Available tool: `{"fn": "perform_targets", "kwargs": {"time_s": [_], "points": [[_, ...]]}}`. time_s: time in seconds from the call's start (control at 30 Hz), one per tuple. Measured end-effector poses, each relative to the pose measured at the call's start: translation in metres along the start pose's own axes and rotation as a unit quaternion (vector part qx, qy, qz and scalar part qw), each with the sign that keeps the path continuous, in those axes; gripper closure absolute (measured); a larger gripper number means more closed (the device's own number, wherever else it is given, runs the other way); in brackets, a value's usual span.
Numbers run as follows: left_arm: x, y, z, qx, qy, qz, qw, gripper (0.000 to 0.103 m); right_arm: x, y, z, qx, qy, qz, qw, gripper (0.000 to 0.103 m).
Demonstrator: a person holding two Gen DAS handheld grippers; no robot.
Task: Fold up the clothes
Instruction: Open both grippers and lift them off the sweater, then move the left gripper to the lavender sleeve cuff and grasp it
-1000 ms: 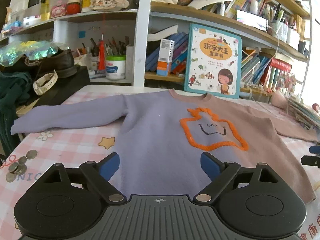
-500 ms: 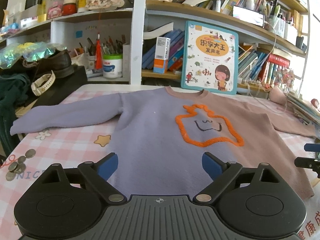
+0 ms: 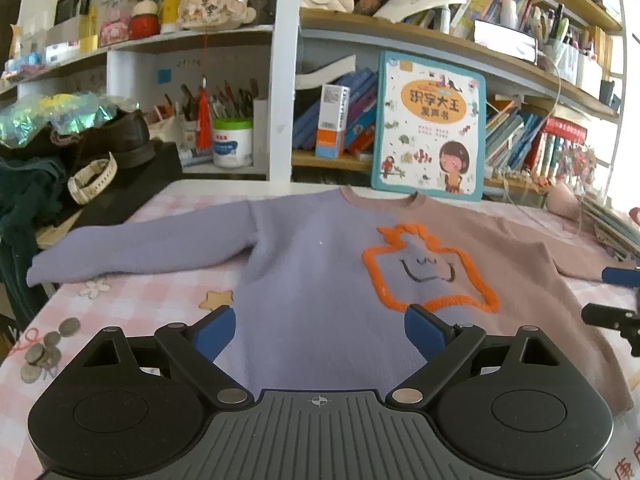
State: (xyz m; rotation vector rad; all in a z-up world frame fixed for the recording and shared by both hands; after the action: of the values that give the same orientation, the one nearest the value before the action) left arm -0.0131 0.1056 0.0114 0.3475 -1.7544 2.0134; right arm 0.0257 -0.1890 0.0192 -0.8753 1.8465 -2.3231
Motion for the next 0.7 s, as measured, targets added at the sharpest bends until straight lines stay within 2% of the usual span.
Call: {"fn": "perform_targets", "kwargs": {"time_s": [0.37,0.7], "points": [[0.0,-0.011,-0.007,-0.016,-0.033,-0.006,0.9993,0.009,-0.023,-0.011,-0.014,0.027,-0.034,0.018,0.999,0.009],[0.001,-0.031,-0.039,0.01,-0.08,0.004,0.9967,0.009,-0.035,-0.008,-0.027,0.048,-0.047,0.022,0.997,0.008]]}}
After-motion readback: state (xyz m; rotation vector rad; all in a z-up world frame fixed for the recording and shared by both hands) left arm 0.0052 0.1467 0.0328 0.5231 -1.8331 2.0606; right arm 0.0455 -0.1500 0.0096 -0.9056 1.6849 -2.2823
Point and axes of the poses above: each gripper's, at about its wrist camera, not at the fingertips, and x roughly against the way its jaws point, z to its right, y to its underside, the point moved 5 cm from there along -x, roughly the way its jaws point, and after that the axes turned 11 degrees about y, right-handed, at the moved point
